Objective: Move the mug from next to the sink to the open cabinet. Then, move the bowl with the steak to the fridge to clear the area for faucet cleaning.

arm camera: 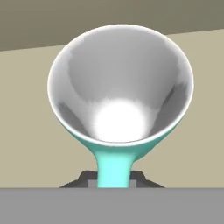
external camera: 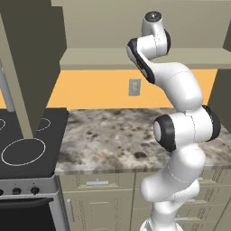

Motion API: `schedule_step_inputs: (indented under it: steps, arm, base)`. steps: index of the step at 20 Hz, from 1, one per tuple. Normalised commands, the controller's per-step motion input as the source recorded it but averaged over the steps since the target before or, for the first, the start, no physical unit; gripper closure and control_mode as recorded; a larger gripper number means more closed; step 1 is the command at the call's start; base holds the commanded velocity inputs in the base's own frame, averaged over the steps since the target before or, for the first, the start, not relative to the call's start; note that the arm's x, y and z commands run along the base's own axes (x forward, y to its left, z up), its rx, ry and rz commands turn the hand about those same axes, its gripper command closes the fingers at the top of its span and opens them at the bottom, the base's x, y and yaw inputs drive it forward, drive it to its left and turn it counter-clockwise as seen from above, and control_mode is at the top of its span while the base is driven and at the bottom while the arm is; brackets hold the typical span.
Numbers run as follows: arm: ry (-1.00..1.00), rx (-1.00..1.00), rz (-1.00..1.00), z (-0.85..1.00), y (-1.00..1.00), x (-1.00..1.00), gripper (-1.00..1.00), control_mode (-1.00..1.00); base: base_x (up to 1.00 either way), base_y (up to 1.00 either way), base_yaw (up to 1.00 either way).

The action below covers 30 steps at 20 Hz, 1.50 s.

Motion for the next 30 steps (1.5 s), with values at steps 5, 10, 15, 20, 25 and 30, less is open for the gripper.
schedule_step_inputs:
  steps: [5,10,15,20,25,30]
  arm:
    - [0.00,0.00,0.01,-0.16,-0.17,0.43,1.00,-1.00]
    - [0.00,0.00,0.00,0.00,-0.02,0.06,-1.00,-1.00]
    - [-0.10,0.00,0.00,0.00,0.00,-0.30,-1.00,-1.00]
    - [-0.09,-0.01,0.00,-0.03,0.00,-0.33,-1.00,-1.00]
    - [-0.34,-0.05,0.03,-0.17,0.00,-1.00,-1.00,-1.00]
    - [-0.45,-0.02,0.01,0.13,0.01,-1.00,-1.00,-1.00]
  base:
    - [0.00,0.00,0.00]
    - [0.00,0.00,0.00]
    - [0.00,0.00,0.00]
    - [0.00,0.00,0.00]
    - [0.00,0.00,0.00]
    - [0.00,0.00,0.00]
